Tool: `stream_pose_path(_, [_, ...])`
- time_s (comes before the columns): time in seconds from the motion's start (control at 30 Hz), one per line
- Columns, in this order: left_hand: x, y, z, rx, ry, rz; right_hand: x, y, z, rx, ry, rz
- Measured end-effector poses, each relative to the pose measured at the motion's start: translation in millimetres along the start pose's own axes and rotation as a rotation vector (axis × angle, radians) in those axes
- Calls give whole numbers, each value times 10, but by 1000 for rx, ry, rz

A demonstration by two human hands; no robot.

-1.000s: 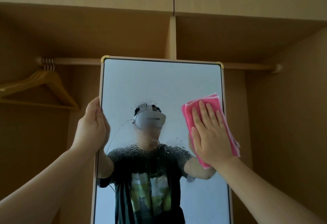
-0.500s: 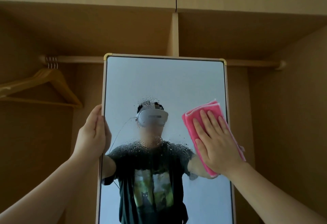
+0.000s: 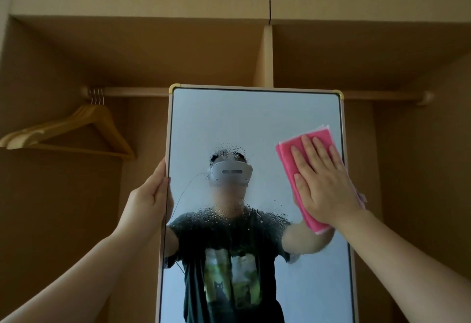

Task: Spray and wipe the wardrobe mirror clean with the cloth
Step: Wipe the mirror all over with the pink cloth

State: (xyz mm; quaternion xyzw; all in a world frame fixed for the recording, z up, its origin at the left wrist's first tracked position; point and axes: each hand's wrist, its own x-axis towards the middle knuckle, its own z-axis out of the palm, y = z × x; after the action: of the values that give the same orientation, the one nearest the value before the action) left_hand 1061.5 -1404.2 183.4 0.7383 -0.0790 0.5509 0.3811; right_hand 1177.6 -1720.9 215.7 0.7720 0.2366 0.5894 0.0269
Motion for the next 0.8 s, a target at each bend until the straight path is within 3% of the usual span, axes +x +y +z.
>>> stream_pose_path(0.43, [26, -27, 8, -19, -12, -14, 906, 66, -281, -10, 60, 126])
stream_pose_path(0.8, [25, -22, 12, 1, -33, 9, 1000, -43, -302, -44, 73, 146])
